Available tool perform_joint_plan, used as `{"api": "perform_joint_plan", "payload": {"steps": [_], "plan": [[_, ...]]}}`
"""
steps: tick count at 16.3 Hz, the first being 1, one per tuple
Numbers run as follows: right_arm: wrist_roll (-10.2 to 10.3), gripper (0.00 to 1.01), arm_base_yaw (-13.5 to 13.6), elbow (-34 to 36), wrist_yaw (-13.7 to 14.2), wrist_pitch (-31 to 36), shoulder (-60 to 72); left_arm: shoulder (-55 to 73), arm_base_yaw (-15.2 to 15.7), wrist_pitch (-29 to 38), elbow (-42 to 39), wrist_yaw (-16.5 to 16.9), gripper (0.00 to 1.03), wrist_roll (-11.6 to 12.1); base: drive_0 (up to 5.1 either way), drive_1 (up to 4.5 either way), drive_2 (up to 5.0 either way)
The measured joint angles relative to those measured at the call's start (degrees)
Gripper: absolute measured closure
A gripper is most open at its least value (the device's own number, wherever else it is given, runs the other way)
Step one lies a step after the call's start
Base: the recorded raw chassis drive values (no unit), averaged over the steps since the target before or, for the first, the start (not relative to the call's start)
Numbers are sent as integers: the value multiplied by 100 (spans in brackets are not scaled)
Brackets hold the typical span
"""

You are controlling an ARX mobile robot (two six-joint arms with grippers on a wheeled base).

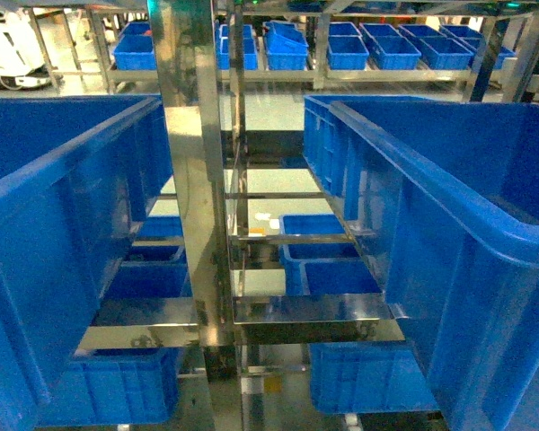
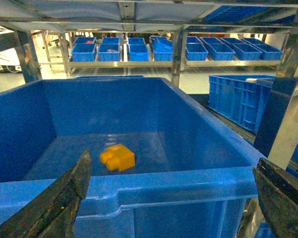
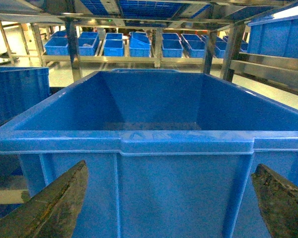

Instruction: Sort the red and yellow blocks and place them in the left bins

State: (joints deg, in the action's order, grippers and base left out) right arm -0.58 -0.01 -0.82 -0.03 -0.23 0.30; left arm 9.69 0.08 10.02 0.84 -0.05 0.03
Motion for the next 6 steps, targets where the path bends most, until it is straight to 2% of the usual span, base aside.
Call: {"api": "perform_joint_plan", "payload": {"steps": [6], "plan": [[2, 3, 0, 0, 0, 0, 0, 0, 0, 0, 0, 0, 5, 0, 0, 0, 0]]}}
